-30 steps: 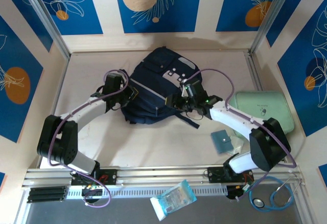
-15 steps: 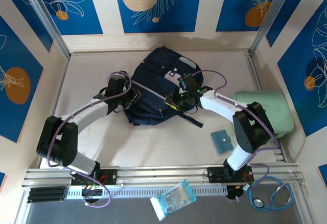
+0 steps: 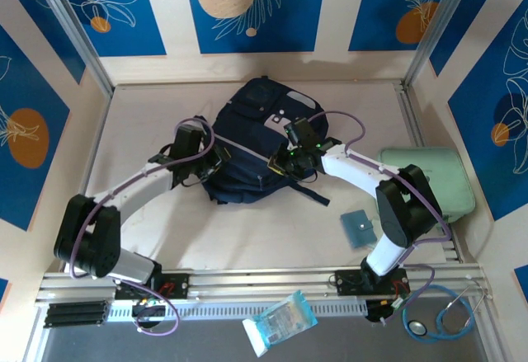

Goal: Pack books, pencil case, and school supplies into a backpack

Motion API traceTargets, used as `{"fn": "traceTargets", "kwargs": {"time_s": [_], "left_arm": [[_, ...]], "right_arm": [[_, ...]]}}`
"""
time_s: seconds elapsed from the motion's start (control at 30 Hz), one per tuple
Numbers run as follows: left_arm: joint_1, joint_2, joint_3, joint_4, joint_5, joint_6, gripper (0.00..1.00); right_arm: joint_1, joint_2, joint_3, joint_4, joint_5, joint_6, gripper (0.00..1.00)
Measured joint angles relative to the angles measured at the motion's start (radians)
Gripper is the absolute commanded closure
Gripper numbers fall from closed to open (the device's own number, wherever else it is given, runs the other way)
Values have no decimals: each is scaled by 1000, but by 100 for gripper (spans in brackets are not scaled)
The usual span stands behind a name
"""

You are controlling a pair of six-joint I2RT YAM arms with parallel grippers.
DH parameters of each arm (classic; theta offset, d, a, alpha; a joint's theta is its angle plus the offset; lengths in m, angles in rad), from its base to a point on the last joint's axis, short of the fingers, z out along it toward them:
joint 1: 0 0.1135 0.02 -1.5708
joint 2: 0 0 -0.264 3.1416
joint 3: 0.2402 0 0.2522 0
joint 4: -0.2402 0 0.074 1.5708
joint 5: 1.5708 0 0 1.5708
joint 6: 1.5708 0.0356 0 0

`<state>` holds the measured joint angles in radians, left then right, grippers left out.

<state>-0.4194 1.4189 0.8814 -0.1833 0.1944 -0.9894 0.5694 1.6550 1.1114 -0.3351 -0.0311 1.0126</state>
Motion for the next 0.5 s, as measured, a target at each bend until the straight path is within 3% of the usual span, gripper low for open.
{"fn": "traceTargets", "kwargs": {"time_s": [0.13,0.27,0.5], "left_arm": [[-92,-73,2,-104,-107,100,48],[-224,-80,27,-192,-190,192,47],[-305,1,66,-149,-152,271,60]], "right_arm": [[0,-15,0,6,-10,-14,91],[-12,-42,0,23,-42,-17,92],[-40,-56,-1,68,-121,-8,93]]}}
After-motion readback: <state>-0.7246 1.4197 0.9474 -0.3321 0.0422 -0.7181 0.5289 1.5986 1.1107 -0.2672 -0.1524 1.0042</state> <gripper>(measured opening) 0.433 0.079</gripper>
